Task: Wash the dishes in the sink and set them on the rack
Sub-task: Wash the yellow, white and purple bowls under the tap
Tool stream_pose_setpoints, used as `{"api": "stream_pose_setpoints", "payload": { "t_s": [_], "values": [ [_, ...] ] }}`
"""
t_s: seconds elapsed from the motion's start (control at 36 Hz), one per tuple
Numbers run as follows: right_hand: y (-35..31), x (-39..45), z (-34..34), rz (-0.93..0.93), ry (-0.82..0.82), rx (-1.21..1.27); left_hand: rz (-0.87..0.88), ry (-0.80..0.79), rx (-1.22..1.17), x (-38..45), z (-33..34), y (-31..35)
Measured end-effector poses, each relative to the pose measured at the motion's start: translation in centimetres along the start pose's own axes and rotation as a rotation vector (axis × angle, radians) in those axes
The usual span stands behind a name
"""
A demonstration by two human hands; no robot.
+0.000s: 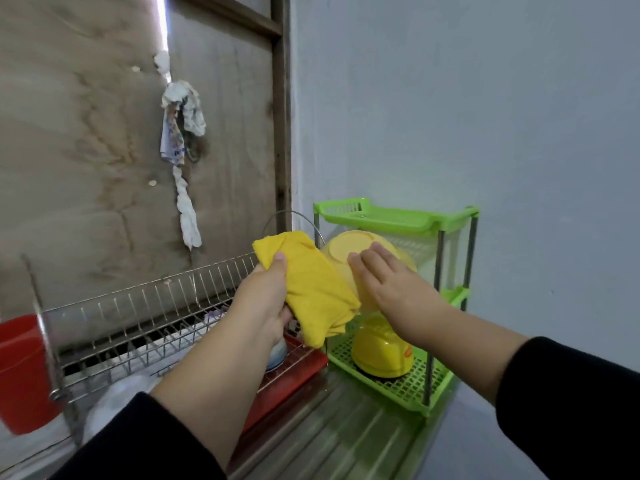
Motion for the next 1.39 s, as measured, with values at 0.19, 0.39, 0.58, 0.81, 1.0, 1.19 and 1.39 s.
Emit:
{"api": "stream_pose_setpoints", "payload": {
  "t_s": [0.19, 0.39, 0.58, 0.81, 1.0, 1.19, 1.39],
  "values": [
    [1.3, 2.0, 2.4, 0.099, -0.164, -0.032, 0.016, 0.016, -0.031, 3.2, 2.1, -0.3],
    [2.8, 4.3, 4.0, 0.199, -0.202, 0.000, 0.035, 0.026, -0.059, 5.5, 3.5, -0.7],
    [3.9, 6.0, 5.3, 0.285, -0.238, 0.055, 0.041, 0.041, -0.056, 7.6, 3.9, -1.2],
    [5.0, 7.6, 6.6, 0.336, -0.303, 0.181, 0.041, 0.033, -0.054, 8.7, 4.1, -2.2],
    [5.6, 8.5, 7.6, 0.329, -0.395, 0.217, 0.036, 0.020, -0.073, 8.9, 4.8, -2.4],
    [5.6, 8.0, 7.4, 0.347, -0.450, 0.200, 0.042, -0.001, -0.082, 8.5, 5.3, -2.4],
    [3.7, 7.3, 6.0, 0.303, -0.323, 0.375, 0.074, -0.007, -0.094, 7.3, 4.7, -2.7]
  ]
}}
Point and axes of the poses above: each hand's wrist, its own x-axis towards the middle knuckle, its own z-axis out of the palm, y = z × x, the point moved 5 cm from there along x, towards the middle knuckle, and after that the axes turned 5 degrees about -x, right-handed, at the moved point
